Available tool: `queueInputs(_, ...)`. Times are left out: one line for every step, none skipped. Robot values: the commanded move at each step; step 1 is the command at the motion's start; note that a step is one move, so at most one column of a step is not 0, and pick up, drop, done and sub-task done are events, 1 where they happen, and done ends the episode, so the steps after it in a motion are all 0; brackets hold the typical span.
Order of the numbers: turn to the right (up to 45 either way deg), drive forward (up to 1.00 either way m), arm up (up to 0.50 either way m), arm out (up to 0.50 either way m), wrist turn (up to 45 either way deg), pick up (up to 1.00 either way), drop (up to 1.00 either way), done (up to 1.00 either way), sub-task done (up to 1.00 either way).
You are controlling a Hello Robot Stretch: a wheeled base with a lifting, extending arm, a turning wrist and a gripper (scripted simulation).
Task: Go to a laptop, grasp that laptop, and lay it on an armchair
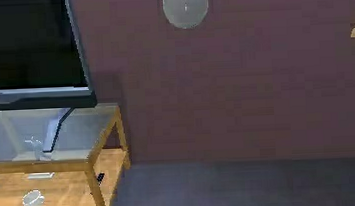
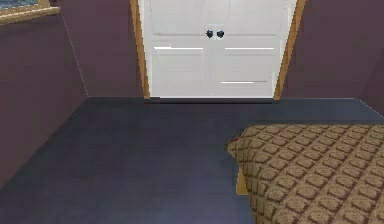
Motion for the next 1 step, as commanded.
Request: queueInputs(0.0, 0.35, 0.0, 0.0, 0.0, 0.0, 0.0, 0.0, 0.0)
